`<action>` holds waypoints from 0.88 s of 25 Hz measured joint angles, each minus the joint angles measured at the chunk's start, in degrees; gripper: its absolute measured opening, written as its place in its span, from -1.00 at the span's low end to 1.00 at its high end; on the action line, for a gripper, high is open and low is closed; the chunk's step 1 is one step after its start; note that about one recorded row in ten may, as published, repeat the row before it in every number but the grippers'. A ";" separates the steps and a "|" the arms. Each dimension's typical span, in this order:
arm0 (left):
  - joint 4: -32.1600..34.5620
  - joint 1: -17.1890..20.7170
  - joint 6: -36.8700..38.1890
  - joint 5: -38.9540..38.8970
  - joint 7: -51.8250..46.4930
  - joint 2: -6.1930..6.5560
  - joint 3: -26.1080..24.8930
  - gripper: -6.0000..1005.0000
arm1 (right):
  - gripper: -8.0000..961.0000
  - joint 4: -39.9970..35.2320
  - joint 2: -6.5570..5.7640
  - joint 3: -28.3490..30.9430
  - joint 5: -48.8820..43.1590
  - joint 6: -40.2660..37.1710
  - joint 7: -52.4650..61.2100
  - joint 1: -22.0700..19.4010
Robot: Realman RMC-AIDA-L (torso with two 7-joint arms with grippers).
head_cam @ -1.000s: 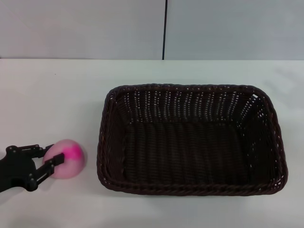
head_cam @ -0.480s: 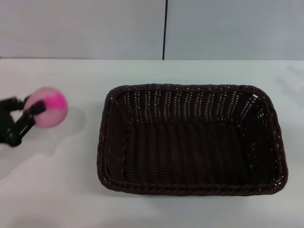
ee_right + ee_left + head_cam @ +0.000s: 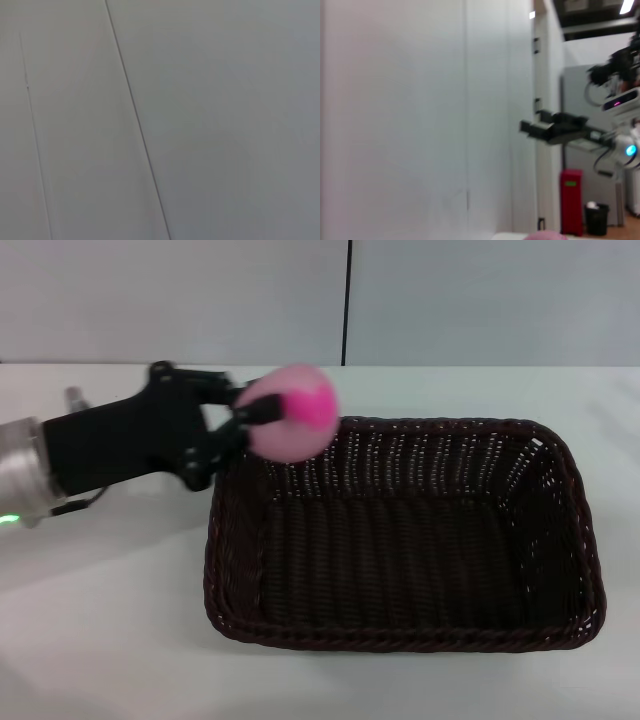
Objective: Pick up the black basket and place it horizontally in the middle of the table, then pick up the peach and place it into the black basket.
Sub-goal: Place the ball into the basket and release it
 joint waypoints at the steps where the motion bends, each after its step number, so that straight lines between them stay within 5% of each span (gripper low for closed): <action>1: -0.05 -0.23 -0.89 -1.87 -0.38 0.00 2.25 -0.74 | 0.37 0.02 0.04 0.12 0.00 -0.05 0.00 -0.15; 4: -0.10 -0.14 -4.04 -6.91 -1.24 0.01 7.58 -0.78 | 0.37 0.07 0.13 0.24 0.00 -0.06 -0.14 -0.70; 7: 0.45 0.94 -7.58 -11.35 -1.52 0.03 12.65 -0.56 | 0.37 0.09 0.27 0.31 0.00 -0.03 -0.59 -1.34; 15: 0.16 2.36 -8.14 -11.96 -1.55 0.16 13.45 0.12 | 0.38 1.47 0.15 1.01 0.00 0.04 -1.07 -1.61; 22: -0.52 5.67 -12.89 -13.64 -0.61 0.39 11.96 0.38 | 0.38 4.51 0.34 3.78 -0.15 2.44 -6.05 -1.71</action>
